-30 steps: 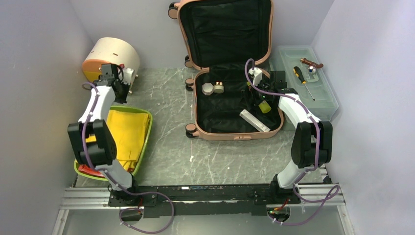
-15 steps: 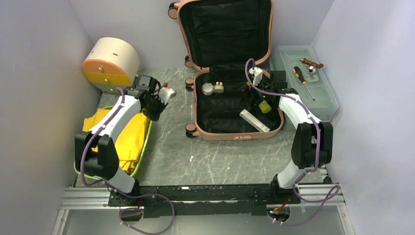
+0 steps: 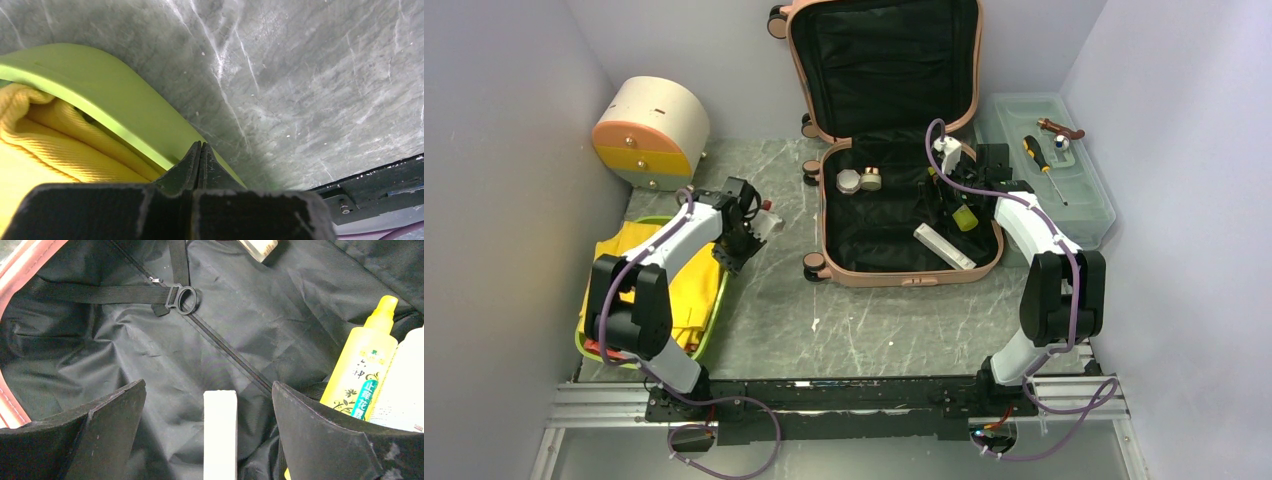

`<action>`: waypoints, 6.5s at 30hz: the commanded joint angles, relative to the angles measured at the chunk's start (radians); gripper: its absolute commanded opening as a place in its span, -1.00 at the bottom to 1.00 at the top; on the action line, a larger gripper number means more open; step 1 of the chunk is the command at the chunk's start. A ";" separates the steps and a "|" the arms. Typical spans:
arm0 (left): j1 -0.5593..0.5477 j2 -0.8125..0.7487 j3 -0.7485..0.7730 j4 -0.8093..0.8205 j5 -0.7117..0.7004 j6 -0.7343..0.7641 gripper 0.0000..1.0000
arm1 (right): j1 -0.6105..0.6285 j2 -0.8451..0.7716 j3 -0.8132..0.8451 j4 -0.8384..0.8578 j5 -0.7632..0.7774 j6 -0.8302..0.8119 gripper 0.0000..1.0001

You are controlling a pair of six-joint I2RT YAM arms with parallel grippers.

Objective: Open, take out, and arrange the luggage
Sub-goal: Move the bin to the corner of the board, then move the storage box to the center of the board.

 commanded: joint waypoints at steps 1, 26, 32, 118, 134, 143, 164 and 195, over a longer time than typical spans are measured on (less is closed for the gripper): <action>0.016 -0.049 -0.022 -0.040 -0.096 0.028 -1.00 | -0.002 -0.045 -0.004 0.037 -0.015 0.010 1.00; 0.127 -0.176 0.341 -0.023 0.145 0.037 -0.57 | -0.002 -0.033 -0.003 0.037 -0.011 0.010 1.00; 0.190 -0.093 0.518 0.289 -0.126 0.068 -0.95 | -0.003 -0.039 -0.001 0.034 -0.003 0.002 1.00; 0.571 0.667 0.962 0.238 0.687 -0.242 -1.00 | -0.028 -0.106 -0.047 0.095 0.031 -0.003 1.00; 0.577 0.299 0.687 0.278 0.837 -0.250 -1.00 | 0.310 -0.085 -0.002 0.081 0.244 -0.234 1.00; 0.650 0.126 0.588 0.554 0.616 -0.388 -0.65 | 0.396 0.205 0.482 -0.036 0.244 -0.083 1.00; 0.654 0.806 1.092 1.182 0.637 -0.928 -1.00 | 0.404 0.652 1.063 0.009 -0.216 0.139 0.99; 0.552 1.151 1.316 1.269 0.779 -1.001 -1.00 | 0.442 0.904 1.291 0.097 -0.069 -0.367 0.99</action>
